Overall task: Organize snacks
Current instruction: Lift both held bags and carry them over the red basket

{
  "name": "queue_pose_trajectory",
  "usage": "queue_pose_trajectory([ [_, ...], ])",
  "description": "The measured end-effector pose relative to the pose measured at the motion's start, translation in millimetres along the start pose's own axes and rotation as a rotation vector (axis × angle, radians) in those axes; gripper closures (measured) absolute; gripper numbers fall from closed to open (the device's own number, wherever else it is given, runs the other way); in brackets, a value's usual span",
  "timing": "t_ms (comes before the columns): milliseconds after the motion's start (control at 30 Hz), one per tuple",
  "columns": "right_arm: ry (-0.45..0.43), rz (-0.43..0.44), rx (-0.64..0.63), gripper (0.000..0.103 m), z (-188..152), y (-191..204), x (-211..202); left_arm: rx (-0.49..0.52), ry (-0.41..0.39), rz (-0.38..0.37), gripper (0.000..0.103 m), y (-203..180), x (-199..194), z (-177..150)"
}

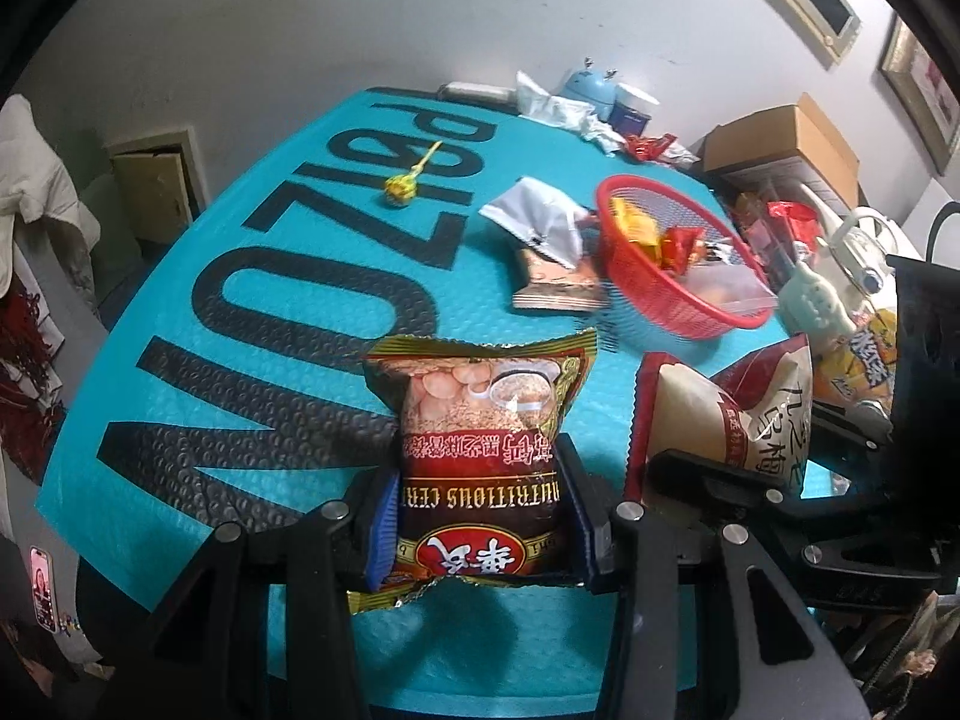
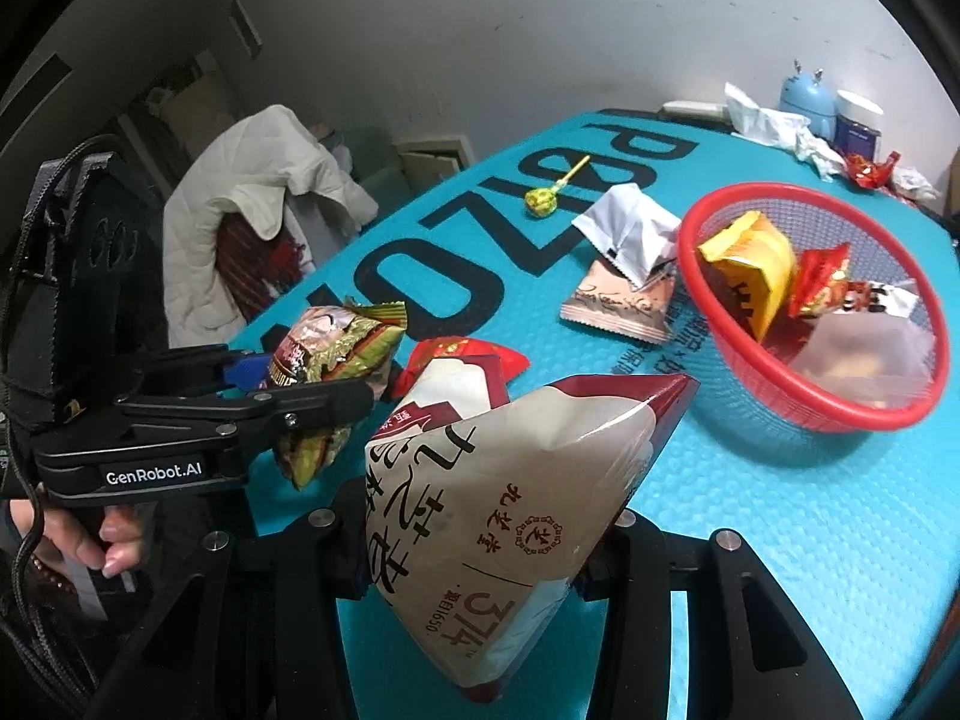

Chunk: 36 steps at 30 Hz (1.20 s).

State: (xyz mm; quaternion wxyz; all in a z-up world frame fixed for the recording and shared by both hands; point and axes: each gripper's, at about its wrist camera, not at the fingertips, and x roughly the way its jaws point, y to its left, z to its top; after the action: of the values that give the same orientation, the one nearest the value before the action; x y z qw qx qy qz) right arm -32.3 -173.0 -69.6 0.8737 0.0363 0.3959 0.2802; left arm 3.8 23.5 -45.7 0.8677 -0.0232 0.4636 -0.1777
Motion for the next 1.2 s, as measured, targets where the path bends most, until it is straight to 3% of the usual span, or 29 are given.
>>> queue_pose_trajectory([
  [633,-0.098,-0.125,0.073,0.058,-19,-30,-64,0.156,-0.053,-0.115,0.059,-76,-12,14],
  [1200,-0.178,-0.329,0.109,0.058,22,-71,-105,0.313,-0.126,-0.154,0.059,-118,-4,80],
])
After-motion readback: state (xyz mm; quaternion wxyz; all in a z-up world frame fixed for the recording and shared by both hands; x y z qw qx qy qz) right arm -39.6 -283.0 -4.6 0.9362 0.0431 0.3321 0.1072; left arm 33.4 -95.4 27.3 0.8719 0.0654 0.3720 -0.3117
